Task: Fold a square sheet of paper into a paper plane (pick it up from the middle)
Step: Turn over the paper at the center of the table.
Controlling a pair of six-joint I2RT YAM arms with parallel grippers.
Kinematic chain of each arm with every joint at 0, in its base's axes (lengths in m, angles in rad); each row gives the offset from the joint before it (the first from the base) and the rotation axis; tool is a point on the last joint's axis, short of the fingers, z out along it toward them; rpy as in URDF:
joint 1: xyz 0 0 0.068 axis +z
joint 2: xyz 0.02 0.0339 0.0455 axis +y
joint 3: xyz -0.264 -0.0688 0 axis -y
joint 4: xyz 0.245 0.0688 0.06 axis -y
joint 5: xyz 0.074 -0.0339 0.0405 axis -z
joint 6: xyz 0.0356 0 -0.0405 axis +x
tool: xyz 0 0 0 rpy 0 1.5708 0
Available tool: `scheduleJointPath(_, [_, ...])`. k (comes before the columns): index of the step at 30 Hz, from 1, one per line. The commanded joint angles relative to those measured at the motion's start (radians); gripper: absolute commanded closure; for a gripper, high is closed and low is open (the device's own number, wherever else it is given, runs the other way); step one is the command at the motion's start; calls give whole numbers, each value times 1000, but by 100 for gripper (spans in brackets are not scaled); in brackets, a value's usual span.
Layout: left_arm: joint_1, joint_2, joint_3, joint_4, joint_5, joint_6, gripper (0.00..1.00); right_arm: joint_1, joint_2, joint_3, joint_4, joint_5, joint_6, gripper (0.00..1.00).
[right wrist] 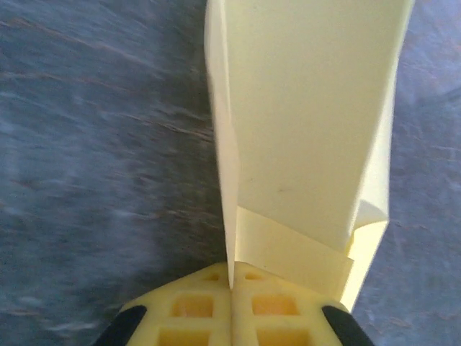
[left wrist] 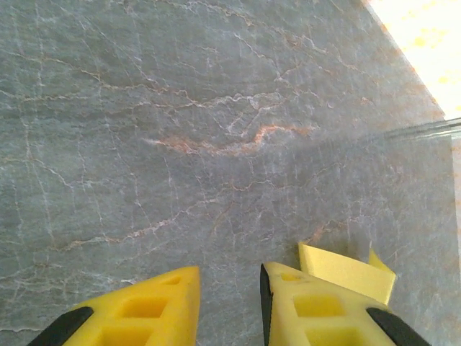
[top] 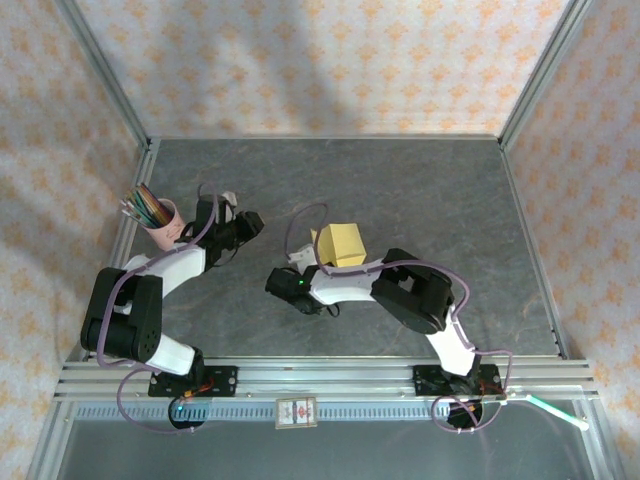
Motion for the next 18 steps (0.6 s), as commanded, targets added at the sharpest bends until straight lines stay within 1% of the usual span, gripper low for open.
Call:
scheduleJointPath(1, [5, -34, -8, 2, 7, 4, 70, 1, 19, 46, 33, -38, 11, 85])
scheduleJointPath(3, [4, -39, -10, -1, 14, 5, 70, 1, 2, 62, 43, -65, 6, 77])
scheduleJointPath(6, [1, -43, -19, 1, 41, 0, 69, 1, -83, 52, 99, -146, -5, 71])
scheduleJointPath(10, [-26, -57, -40, 12, 72, -13, 70, -26, -237, -16, 193, -297, -11, 69])
scheduleJointPath(13, [-60, -70, -55, 18, 80, -28, 70, -73, -372, -121, 269, -414, -4, 68])
scheduleJointPath(16, [-118, -84, -81, 51, 104, -63, 70, -150, -492, -247, 333, -512, -4, 68])
scheduleJointPath(18, [-177, -87, -92, 59, 103, -83, 72, -220, -554, -326, 374, -583, -5, 69])
